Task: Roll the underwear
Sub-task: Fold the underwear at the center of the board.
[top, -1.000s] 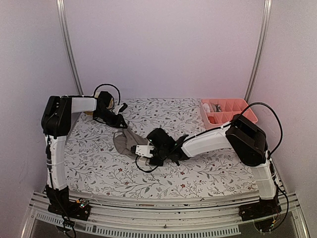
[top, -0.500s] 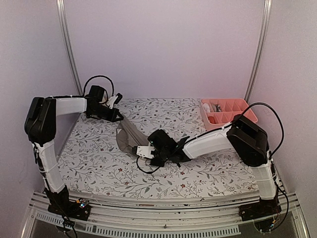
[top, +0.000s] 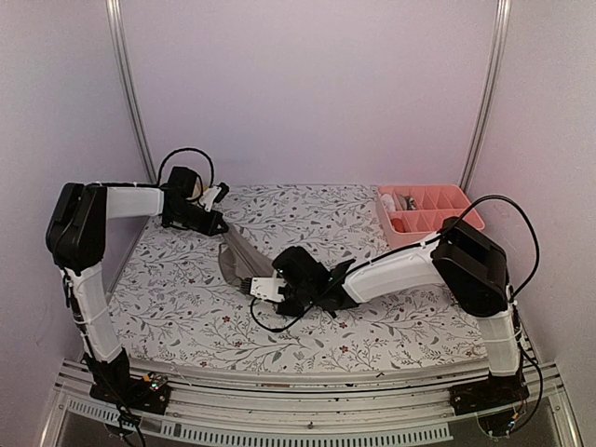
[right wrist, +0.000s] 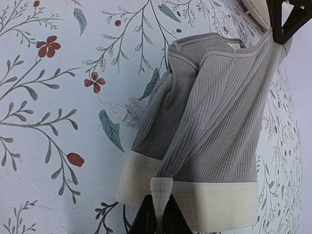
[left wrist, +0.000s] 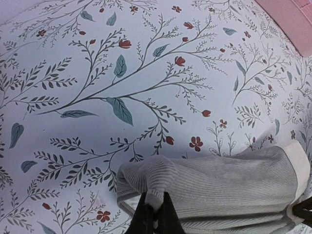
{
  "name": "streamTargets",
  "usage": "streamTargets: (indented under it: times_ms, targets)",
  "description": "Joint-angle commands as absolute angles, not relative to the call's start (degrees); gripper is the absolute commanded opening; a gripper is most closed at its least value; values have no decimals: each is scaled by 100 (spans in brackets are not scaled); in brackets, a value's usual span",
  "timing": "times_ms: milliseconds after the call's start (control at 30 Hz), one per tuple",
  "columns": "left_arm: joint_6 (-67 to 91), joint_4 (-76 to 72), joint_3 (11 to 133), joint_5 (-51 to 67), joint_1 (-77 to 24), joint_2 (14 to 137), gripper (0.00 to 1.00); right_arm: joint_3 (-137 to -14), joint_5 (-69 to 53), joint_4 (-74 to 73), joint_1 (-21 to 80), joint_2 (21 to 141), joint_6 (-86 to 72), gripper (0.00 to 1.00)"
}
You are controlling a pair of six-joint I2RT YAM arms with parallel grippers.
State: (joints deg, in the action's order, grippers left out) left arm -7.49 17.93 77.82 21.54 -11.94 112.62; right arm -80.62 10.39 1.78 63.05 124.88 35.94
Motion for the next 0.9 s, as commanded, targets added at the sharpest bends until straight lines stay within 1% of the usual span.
streamTargets:
  times_ms: [0, 200, 367, 400, 467, 500, 600, 633, 700, 867]
  targets:
    - [-969, 1679, 7673, 1885, -1159, 11212, 0, -8231, 1032, -117, 6413, 12633, 3559, 6]
    - [-1117, 1754, 7455, 1575, -1157, 11212, 0, -8350, 1028, -327, 6432, 12796, 3577, 6]
    - [-1206, 1871, 7405, 1519, -1157, 11556, 0, -8526, 998, -567, 6428, 13015, 3560, 11]
    - [-1219, 1895, 7416, 1520, -1160, 11592, 1, -8547, 976, -607, 6433, 13046, 3544, 13]
    - [-1246, 1919, 7431, 1561, -1157, 11639, 9, -8584, 950, -683, 6429, 13059, 3527, 17]
    - [-1248, 1936, 7435, 1589, -1158, 11645, 17, -8588, 915, -712, 6429, 13025, 3496, 21]
    - [-1260, 1959, 7444, 1612, -1153, 11595, 35, -8574, 766, -791, 6434, 12779, 3436, 41]
    - [-1264, 1960, 7444, 1618, -1156, 11556, 39, -8563, 714, -809, 6434, 12677, 3397, 47]
    - [-1255, 1968, 7444, 1620, -1151, 11454, 46, -8545, 628, -860, 6426, 12511, 3361, 56]
    - [-1241, 1974, 7483, 1627, -1148, 11096, 61, -8545, 456, -1105, 6427, 12196, 3225, 66]
